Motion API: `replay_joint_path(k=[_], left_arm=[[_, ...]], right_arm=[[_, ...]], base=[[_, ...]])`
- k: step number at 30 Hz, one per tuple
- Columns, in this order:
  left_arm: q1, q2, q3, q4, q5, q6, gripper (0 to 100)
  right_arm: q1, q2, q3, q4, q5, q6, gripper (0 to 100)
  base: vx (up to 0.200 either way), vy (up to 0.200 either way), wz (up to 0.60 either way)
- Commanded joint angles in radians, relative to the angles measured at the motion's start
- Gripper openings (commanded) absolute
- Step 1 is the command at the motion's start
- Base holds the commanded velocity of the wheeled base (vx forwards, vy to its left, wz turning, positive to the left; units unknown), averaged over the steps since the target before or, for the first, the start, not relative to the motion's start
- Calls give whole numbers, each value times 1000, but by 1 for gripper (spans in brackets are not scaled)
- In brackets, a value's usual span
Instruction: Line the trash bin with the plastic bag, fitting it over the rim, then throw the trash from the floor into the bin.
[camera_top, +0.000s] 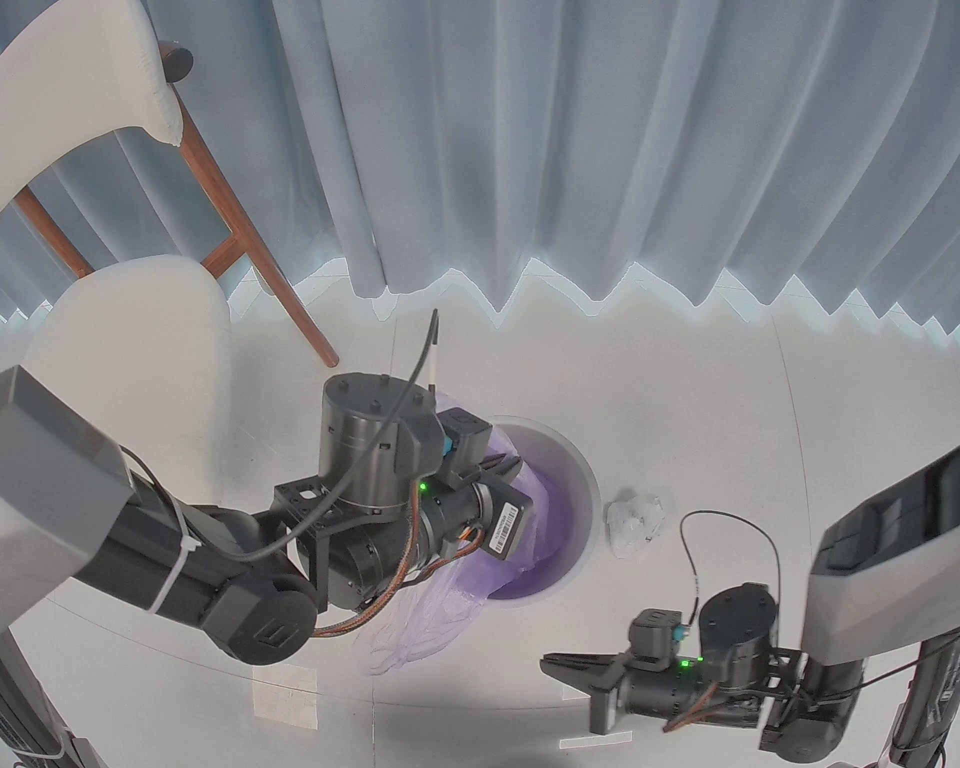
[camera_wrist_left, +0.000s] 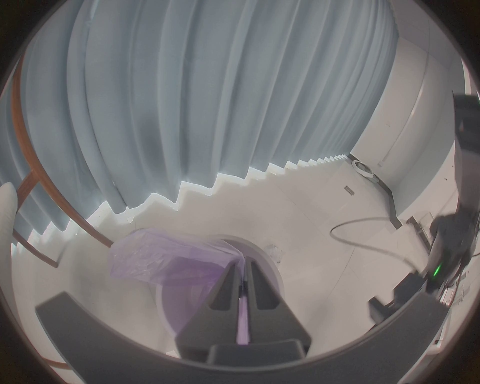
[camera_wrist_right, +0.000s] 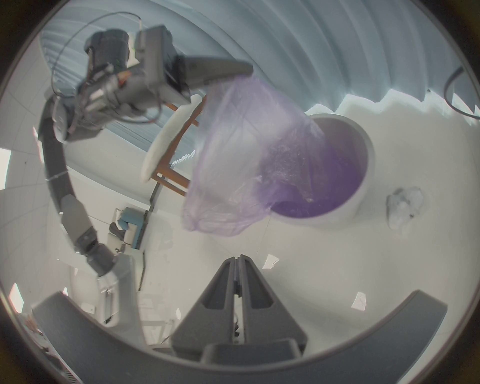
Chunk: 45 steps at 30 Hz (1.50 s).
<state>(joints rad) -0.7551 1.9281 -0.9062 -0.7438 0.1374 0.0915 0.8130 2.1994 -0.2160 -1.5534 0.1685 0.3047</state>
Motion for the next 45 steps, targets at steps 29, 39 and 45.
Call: replay_joint_path(k=[29,39,45], left_arm=[[-132,-70,196,8,-75,648,0],[-151,-75,285,-22,-76,491,0],[-178,-90,340,-15,-90,560,0]], right_arm=[[-287,-411,-388,707,-6,364,0],[-212,-395,-470,750,0,320,0],[-198,-398,-494,751,20,317,0]], base=[[0,0,0],[0,0,0],[0,0,0]])
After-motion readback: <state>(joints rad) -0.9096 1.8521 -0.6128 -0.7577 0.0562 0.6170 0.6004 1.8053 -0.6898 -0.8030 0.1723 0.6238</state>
